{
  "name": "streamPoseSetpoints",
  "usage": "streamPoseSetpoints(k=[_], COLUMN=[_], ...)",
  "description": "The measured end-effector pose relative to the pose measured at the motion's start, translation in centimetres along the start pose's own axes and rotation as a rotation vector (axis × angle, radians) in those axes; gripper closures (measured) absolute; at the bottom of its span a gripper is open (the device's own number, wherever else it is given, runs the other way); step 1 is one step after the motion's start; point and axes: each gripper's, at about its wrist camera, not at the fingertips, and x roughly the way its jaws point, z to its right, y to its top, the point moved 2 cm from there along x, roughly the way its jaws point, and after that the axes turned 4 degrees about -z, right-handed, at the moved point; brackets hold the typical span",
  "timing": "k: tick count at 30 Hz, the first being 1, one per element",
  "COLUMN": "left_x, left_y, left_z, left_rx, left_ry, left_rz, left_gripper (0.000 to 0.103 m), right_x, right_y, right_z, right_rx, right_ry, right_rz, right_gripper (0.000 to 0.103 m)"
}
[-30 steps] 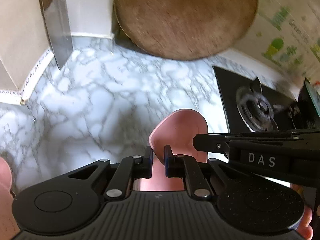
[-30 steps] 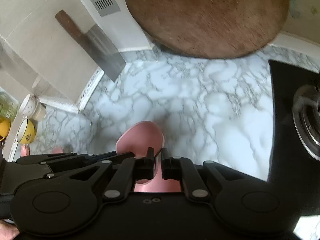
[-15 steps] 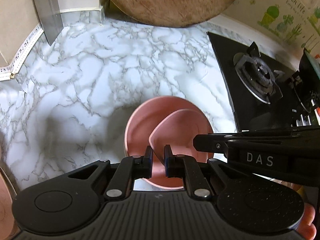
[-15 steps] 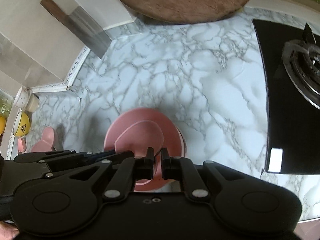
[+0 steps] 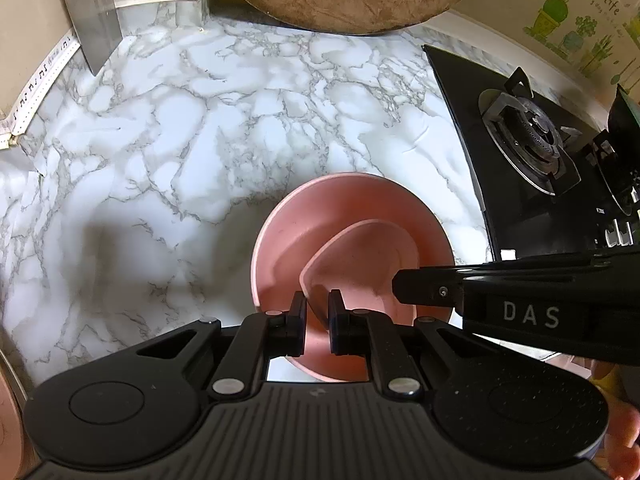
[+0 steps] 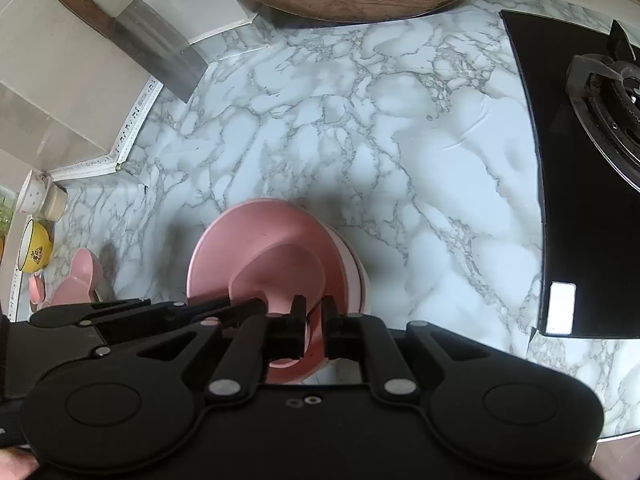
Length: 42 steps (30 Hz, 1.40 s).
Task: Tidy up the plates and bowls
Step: 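Carry the pink heart dish with both grippers to the stacked bowls, then lower the heart dish into the pink bowl and open both grippers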
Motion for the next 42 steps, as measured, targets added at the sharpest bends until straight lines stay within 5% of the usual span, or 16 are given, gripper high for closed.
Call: streamPoseSetpoints(k=[15,32,34,39,42], left_x=[0.6,-2.4,-3.1,-5.0,-5.6], left_y=[0.5,-0.7,-1.0,-1.7,-2.0], left_z=[-0.1,-0.6,-0.5,-0.5,-0.4], left_rx=[0.013,0.024,0.03,0.047,0.054], left_ry=[0.021,-0.051,-0.065,-0.057,-0.036], left_rz=[-0.007,0.07,0.092,0.161,0.188], left_gripper=[0.093,0.091,0.087,0.052,0.049], right_x=[-0.5,-3.8,-4.2,-5.3,-5.7], right_y=[0.4,-1.7,-1.9,-2.6,-3.1], right_z=[-0.3,-1.7,-1.7,-1.6,-1.6], right_rx=[-0.018,-0.156,-0.164,-0.18,-0.187], right_ry=[-0.015,0.011,0.016,0.017,0.014], right_rz=[-0.01,0.079,0.099,0.149,0.165], right_gripper=[0.096,0.095,0.095,0.095,0.094])
